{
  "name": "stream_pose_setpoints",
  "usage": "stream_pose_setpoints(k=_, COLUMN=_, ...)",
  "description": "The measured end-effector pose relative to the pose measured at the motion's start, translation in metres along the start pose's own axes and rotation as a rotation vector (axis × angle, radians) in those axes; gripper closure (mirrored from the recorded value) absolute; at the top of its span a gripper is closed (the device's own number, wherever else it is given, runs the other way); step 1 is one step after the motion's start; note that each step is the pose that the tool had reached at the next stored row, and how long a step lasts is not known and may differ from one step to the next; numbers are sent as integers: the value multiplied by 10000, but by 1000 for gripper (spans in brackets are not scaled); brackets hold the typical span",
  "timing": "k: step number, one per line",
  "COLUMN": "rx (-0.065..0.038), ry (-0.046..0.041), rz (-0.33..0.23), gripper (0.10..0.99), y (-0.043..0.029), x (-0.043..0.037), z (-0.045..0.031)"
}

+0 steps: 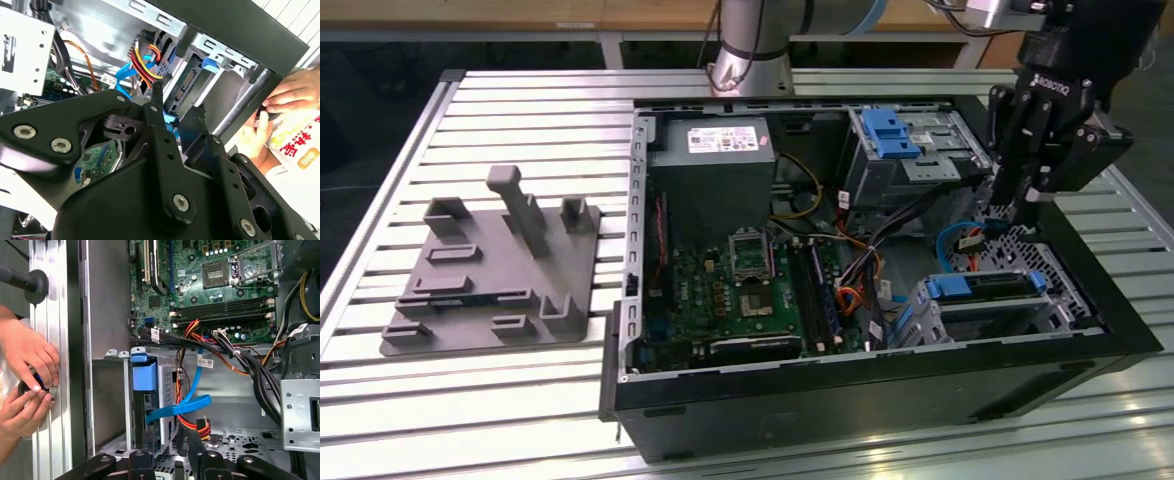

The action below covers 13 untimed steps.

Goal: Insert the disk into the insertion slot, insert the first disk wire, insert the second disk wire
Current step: 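Insert the first disk wire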

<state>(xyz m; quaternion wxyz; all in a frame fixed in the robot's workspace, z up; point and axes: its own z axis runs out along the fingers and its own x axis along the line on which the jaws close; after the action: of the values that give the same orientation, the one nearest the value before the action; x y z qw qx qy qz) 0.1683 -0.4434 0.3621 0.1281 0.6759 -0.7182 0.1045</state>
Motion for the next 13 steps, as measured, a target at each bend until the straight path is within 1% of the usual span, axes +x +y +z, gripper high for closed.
stream_pose_setpoints(k=2, rx=-21, ry=131, rz=-4, gripper=678, y=-18, x=-45, z=1)
stream_pose_setpoints(k=3, rx=-20, ry=156, rz=-4, gripper=678, y=-22, x=-63, z=10)
stream_pose_setpoints(k=6, rx=-16, ry=159, rz=-2, gripper=678, y=-24, x=-85, z=61)
stream_pose_setpoints(k=8, rx=29, ry=155, rz=16, gripper=678, y=-21, x=-94, z=89)
stream_pose_setpoints(k=10, rx=62, ry=155, rz=27, gripper=678, y=-17, x=-100, z=106)
stream_pose_setpoints(k=13, rx=56, ry=160, rz=74, gripper=678, y=-16, x=-105, z=121)
